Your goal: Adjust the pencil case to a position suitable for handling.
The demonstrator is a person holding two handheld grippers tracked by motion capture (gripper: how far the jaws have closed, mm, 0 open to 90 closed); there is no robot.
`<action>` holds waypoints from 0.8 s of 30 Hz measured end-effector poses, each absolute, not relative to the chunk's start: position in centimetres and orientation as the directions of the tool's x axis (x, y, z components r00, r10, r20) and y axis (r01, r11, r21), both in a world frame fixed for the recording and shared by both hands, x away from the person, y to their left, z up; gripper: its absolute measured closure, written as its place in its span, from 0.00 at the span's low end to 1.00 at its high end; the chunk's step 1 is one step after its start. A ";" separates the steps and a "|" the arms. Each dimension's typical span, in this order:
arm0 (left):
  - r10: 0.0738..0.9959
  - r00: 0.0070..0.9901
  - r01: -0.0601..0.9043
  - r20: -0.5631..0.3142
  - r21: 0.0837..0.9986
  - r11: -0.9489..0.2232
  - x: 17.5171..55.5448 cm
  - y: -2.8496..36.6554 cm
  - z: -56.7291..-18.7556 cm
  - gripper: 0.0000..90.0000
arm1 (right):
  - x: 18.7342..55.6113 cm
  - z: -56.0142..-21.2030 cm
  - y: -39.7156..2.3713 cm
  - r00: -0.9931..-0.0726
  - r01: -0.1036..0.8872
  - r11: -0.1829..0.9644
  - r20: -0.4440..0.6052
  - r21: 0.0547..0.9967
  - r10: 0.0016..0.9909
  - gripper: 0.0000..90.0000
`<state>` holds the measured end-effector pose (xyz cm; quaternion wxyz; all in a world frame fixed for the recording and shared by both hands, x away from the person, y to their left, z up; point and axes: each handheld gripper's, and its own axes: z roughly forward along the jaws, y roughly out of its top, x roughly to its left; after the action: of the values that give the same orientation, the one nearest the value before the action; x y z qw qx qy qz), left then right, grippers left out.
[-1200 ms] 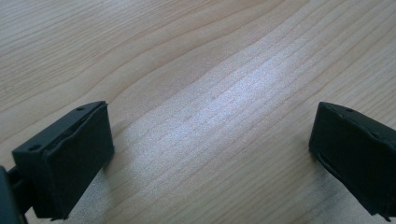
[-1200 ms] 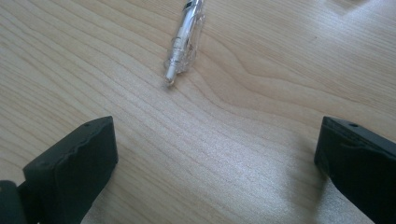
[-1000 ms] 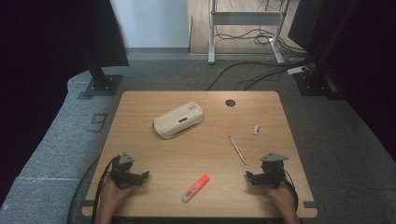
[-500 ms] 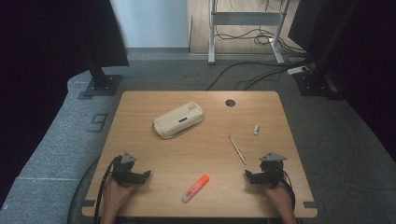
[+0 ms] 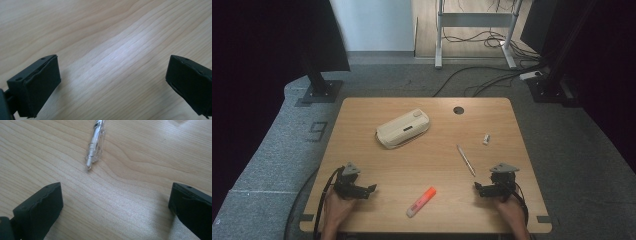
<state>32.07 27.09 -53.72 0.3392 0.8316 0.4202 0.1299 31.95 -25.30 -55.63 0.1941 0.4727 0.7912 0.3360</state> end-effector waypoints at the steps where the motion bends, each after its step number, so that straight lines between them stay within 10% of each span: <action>1: 0.779 0.620 0.606 -0.086 0.683 -0.407 32.3 26.9 -53.4 0.00 | 32.0 -55.6 -25.3 -0.478 0.618 0.327 0.010 0.715 0.878 0.00; 24: 0.730 0.678 0.568 -0.085 0.691 -0.448 35.3 24.1 -50.5 0.00 | 32.0 -55.6 -25.3 -0.477 0.618 0.326 0.011 0.715 0.879 0.00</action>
<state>35.33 24.08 -50.49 0.3579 0.8432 0.3849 0.1130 31.95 -25.30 -55.63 0.1941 0.4730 0.7909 0.3362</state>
